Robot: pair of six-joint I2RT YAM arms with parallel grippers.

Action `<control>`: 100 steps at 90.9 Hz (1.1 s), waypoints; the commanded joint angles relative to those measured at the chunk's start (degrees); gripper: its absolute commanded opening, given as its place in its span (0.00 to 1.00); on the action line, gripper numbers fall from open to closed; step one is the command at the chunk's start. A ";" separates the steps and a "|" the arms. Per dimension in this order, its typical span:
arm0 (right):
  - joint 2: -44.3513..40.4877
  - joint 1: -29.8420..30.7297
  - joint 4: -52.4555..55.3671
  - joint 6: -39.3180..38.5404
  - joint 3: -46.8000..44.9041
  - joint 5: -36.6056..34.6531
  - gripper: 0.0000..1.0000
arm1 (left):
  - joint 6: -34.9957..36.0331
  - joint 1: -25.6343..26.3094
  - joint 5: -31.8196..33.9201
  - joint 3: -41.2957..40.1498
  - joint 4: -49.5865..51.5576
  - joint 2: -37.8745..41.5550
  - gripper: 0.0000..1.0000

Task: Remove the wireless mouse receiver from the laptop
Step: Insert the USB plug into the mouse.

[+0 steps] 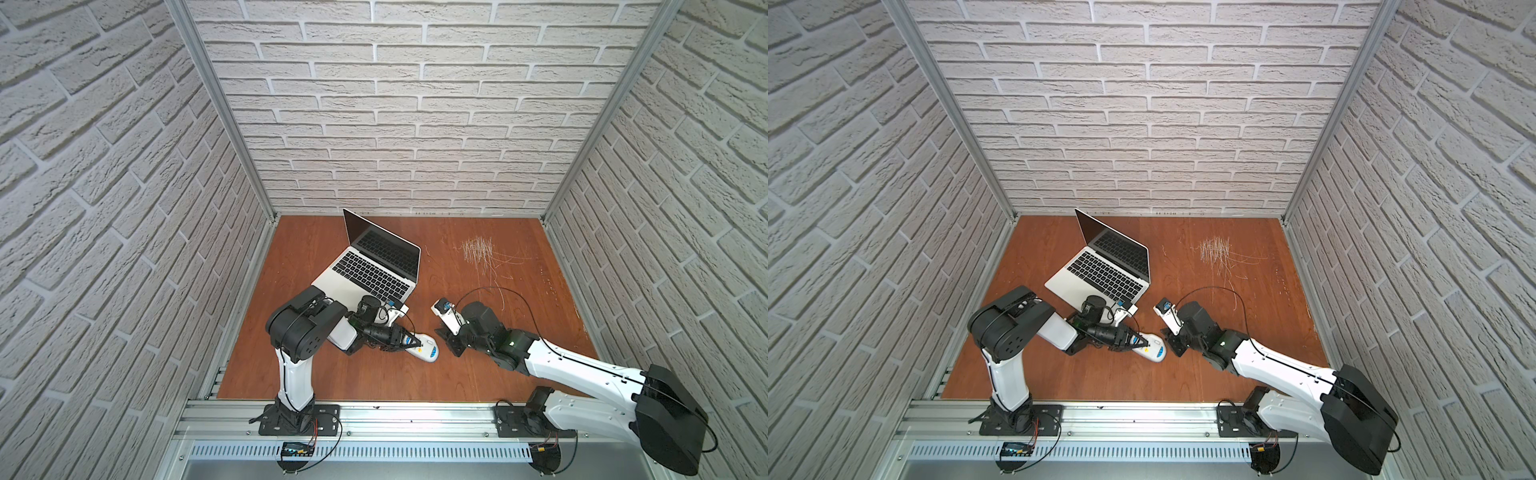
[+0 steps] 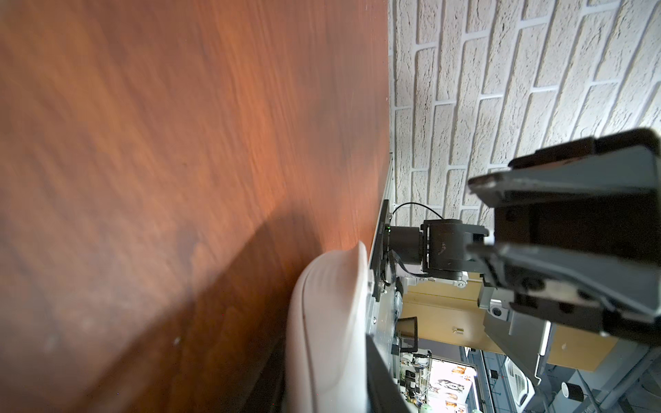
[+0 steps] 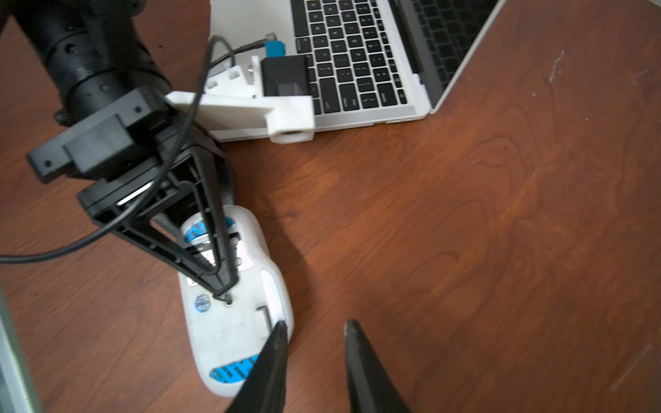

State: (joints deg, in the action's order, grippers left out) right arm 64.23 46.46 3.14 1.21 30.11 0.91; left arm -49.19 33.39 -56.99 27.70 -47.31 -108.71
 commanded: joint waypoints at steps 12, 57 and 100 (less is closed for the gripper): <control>4.96 -0.66 3.97 5.67 3.28 8.18 0.22 | 1.82 -0.08 6.37 -2.22 8.99 -4.29 0.00; 11.54 -0.58 3.67 6.44 4.17 11.13 0.27 | 1.74 0.00 6.26 -2.13 9.07 -4.50 0.00; 14.80 -0.53 5.17 7.69 5.85 7.91 0.27 | 1.79 -0.05 6.19 -2.00 9.08 -4.64 0.00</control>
State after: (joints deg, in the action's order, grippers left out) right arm 78.06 45.76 7.38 7.75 34.63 10.70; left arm -49.23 33.36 -57.08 27.70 -47.44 -108.79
